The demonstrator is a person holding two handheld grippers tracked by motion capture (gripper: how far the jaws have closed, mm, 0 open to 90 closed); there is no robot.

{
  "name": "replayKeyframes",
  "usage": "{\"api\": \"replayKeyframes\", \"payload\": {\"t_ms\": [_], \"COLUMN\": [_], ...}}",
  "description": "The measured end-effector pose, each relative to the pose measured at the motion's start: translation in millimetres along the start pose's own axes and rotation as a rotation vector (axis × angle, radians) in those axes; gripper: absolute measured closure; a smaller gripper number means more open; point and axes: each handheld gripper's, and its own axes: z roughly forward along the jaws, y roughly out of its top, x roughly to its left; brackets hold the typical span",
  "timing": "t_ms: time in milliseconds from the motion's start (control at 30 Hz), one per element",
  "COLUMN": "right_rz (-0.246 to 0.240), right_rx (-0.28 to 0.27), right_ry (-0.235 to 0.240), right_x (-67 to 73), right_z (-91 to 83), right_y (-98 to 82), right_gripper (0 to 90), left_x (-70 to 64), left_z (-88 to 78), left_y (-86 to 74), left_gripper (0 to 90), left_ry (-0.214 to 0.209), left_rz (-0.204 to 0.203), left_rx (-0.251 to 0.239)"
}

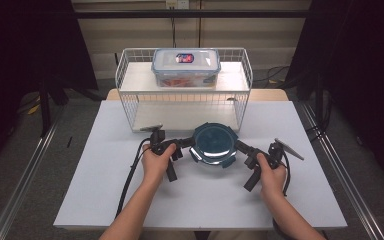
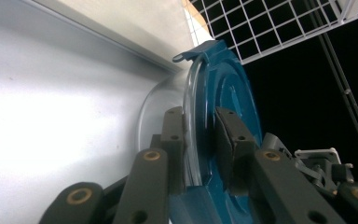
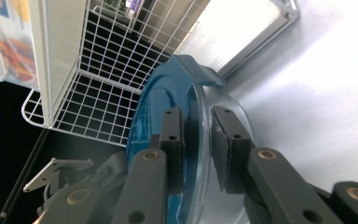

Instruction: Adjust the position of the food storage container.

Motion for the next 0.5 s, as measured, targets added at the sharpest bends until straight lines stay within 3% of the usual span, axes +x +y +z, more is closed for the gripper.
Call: {"api": "replayKeyframes", "payload": {"t_ms": [500], "right_rz": [0.013], "right_rx": [-0.005], "right_ry": [0.060], "right_x": [12.9], "right_z": [4.3], "right_y": [-2.9], "right_gripper": [75.6], "left_x": [-10.4], "left_z": [-19.1], "left_y": [4.8], "left_gripper": [74.9], "left_ry": [-0.010], "left_rz": [0.029], "left_rx": [-0.059]}}
